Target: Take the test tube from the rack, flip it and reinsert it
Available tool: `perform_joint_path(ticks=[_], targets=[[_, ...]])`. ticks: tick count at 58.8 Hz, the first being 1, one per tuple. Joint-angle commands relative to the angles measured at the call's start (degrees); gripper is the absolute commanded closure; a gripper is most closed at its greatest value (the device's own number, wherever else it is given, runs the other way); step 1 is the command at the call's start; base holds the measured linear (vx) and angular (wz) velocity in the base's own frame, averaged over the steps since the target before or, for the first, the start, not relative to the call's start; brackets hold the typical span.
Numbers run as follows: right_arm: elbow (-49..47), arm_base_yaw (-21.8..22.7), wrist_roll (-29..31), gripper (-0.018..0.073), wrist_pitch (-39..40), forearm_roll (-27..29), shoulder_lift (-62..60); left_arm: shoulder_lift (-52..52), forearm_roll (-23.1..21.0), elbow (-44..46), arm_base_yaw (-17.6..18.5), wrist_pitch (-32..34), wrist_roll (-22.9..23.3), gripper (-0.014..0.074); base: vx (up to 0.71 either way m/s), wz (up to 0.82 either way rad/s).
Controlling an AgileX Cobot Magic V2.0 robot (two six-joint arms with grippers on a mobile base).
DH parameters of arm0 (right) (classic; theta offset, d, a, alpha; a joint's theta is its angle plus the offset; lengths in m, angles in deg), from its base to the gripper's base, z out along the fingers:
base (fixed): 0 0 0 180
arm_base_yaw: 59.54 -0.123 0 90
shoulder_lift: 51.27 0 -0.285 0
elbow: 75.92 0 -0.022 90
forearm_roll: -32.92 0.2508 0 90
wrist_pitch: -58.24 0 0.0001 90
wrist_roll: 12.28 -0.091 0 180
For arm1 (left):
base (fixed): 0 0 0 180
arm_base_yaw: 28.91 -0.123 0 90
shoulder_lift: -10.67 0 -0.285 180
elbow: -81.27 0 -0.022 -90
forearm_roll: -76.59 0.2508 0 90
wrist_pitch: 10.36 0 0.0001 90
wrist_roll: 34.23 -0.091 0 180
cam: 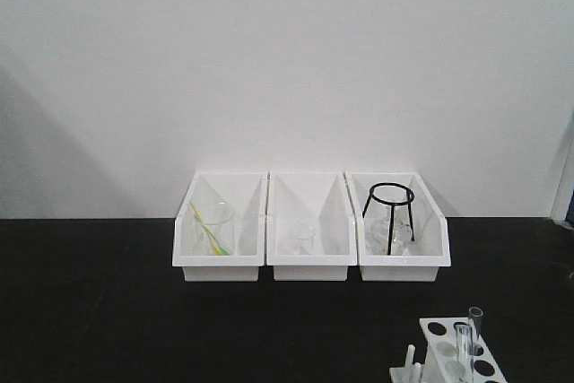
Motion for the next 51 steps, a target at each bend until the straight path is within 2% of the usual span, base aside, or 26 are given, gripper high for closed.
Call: perform_joint_path(ticks=[1,51], targets=[[0.07,0.34,0.19,0.0571,4.51,-0.69,-0.39,-0.63,-0.20,0.01,0.42,4.98,-0.02,0.0603,0.00,0.00],[0.07,0.34,0.19,0.0571,4.36,-0.69,-0.39,-0.63,-0.20,0.01,0.42,4.98,-0.02,0.0603,0.00,0.00]])
